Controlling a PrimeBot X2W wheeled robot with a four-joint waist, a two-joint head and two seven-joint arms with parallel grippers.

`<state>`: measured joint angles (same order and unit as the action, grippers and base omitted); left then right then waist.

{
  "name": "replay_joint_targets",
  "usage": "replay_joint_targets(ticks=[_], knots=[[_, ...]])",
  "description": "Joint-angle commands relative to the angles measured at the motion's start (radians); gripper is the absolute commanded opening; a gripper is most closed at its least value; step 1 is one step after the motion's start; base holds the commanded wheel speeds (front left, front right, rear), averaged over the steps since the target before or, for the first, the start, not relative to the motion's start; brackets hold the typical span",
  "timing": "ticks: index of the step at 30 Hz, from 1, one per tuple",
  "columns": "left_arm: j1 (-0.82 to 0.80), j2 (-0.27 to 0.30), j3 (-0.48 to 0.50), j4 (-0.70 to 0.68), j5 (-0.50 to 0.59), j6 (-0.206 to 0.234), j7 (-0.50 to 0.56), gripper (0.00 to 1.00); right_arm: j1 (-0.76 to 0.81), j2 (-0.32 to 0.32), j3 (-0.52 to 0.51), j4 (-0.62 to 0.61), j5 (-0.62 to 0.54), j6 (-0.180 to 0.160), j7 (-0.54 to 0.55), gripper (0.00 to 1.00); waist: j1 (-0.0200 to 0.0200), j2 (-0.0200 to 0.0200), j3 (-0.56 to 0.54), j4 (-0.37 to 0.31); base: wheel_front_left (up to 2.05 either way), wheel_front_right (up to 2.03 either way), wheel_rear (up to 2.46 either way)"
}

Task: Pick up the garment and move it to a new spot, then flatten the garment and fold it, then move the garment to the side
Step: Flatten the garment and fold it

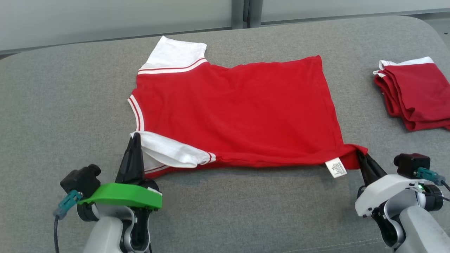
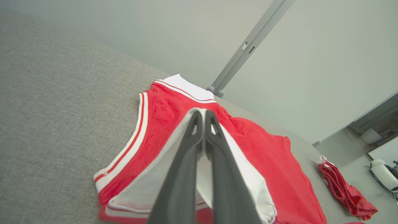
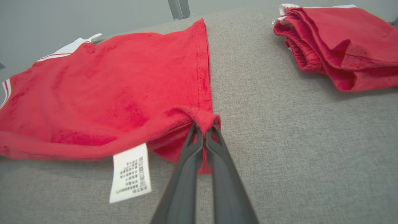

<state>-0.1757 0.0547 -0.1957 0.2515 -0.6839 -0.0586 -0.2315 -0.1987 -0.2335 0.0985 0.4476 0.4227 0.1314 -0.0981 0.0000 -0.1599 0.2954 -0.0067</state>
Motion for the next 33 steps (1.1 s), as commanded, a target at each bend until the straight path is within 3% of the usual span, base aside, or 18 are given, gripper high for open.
replay_joint_targets(ticks=[1, 11, 21, 22, 24, 25, 26, 27, 28, 33], knots=[[-0.035, 0.003, 0.007, 0.028, 0.010, -0.008, -0.008, 0.00, -0.022, -0.008, 0.007, 0.006, 0.010, -0.001, 0.005, 0.00, 0.0000, -0.0001, 0.012, -0.004, 0.00, 0.00, 0.00], [-0.226, 0.001, 0.028, 0.257, 0.031, -0.031, -0.031, 0.00, -0.213, -0.030, 0.055, 0.129, 0.033, -0.001, 0.026, 0.00, 0.0000, -0.0001, 0.079, -0.010, 0.00, 0.00, 0.00], [-0.297, -0.002, 0.048, 0.347, 0.048, -0.047, -0.034, 0.00, -0.363, -0.023, 0.149, 0.309, 0.067, -0.001, -0.006, 0.00, 0.0000, -0.0001, 0.105, 0.008, 0.00, 0.00, 0.00], [-0.299, -0.002, 0.051, 0.351, 0.052, -0.047, -0.034, 0.00, -0.376, -0.021, 0.161, 0.326, 0.070, -0.001, -0.014, 0.15, 0.0000, -0.0001, 0.106, 0.009, 0.00, 0.00, 0.00], [-0.304, -0.002, 0.056, 0.359, 0.055, -0.048, -0.034, 0.00, -0.401, -0.022, 0.183, 0.355, 0.072, -0.001, -0.038, 0.59, 0.0000, -0.0001, 0.107, 0.010, 0.00, 0.00, 0.00], [-0.307, -0.003, 0.055, 0.364, 0.056, -0.049, -0.034, 0.00, -0.411, -0.023, 0.189, 0.371, 0.076, -0.001, -0.052, 1.00, 0.0000, -0.0001, 0.107, 0.010, 0.00, 0.00, 0.00], [-0.310, -0.003, 0.052, 0.370, 0.055, -0.051, -0.033, 0.35, -0.421, -0.024, 0.196, 0.386, 0.077, -0.001, -0.070, 1.00, 0.0000, -0.0001, 0.106, 0.011, 0.00, 0.00, 0.00], [-0.314, -0.003, 0.046, 0.377, 0.053, -0.053, -0.033, 0.84, -0.431, -0.023, 0.201, 0.402, 0.079, -0.001, -0.085, 1.00, 0.0000, -0.0001, 0.106, 0.011, 0.00, 0.00, 0.00], [-0.316, -0.003, 0.042, 0.381, 0.048, -0.055, -0.033, 1.00, -0.441, -0.021, 0.207, 0.416, 0.079, -0.001, -0.097, 1.00, 0.0000, -0.0001, 0.106, 0.011, 0.00, 0.00, 0.00], [-0.323, -0.003, 0.011, 0.371, 0.030, -0.064, -0.033, 1.00, -0.475, -0.024, 0.226, 0.439, 0.089, -0.001, -0.154, 1.00, 0.0000, -0.0001, 0.106, 0.007, 0.00, 0.00, 0.00]])
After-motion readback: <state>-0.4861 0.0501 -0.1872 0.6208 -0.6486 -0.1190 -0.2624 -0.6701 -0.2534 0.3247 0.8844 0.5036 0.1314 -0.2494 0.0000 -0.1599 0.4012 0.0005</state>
